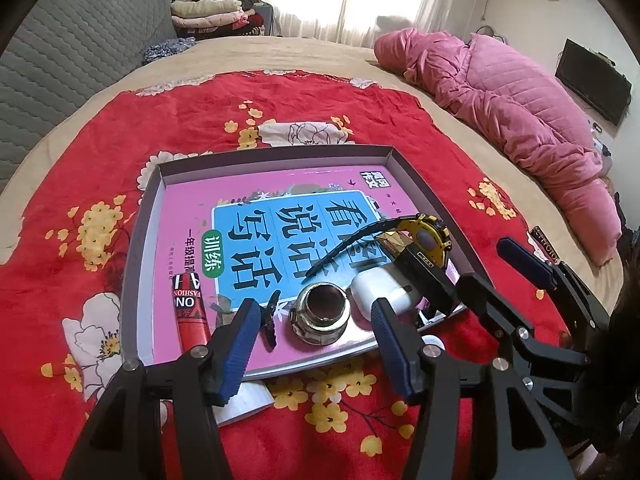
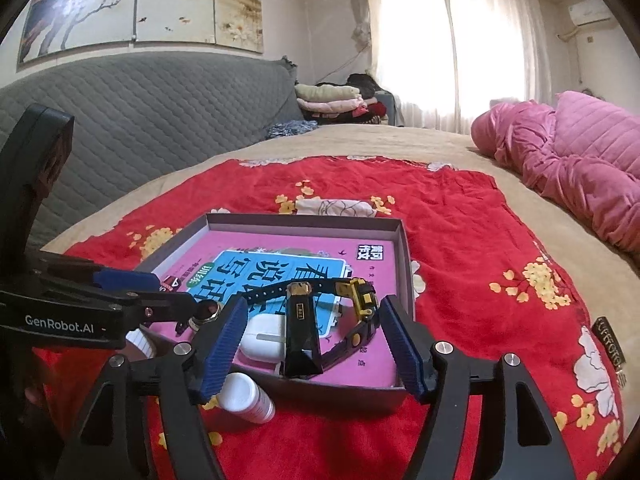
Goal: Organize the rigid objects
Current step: 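Withdraw both tools from the box back toward the remaining objects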
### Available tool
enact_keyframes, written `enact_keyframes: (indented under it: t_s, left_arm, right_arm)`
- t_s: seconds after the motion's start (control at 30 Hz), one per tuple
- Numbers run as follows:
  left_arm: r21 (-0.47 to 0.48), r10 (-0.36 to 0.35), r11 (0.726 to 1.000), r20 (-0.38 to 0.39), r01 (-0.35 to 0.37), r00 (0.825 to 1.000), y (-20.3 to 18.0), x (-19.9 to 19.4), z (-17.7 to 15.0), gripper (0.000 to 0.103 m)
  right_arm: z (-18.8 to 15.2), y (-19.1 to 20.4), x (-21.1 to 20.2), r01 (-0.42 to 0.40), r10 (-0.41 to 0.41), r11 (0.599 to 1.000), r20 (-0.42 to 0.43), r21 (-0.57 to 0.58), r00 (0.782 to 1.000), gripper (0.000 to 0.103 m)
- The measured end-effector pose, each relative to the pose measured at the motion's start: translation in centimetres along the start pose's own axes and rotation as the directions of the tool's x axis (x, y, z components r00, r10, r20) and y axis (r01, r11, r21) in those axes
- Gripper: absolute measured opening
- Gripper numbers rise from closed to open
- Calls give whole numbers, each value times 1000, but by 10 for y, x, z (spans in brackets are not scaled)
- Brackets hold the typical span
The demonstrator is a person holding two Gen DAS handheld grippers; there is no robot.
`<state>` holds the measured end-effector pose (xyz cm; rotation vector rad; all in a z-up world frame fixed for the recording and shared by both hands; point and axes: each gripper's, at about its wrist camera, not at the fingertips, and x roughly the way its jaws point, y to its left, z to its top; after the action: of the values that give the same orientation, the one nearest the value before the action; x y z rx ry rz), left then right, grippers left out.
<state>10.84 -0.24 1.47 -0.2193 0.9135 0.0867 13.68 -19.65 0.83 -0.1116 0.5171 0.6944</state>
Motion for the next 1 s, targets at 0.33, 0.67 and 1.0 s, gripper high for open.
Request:
enact_keyframes:
  t_s: [0.33, 0.67, 1.0]
  left_arm:
    - [-8, -3, 1000, 15, 3, 1000, 4, -12, -3, 57]
    - [-12, -8, 1000, 23, 8, 1000, 9, -25, -8, 57]
    - [-16, 4, 1000, 23, -4, 1000, 22, -38, -20, 57]
  right_arm:
    - [-1, 1, -16, 36, -36, 999, 1, 21, 999, 74]
    - [-3, 8, -31, 50, -50, 998, -7, 24, 999, 74]
    - [-12, 23, -40, 47, -48, 999, -48, -12, 998, 74]
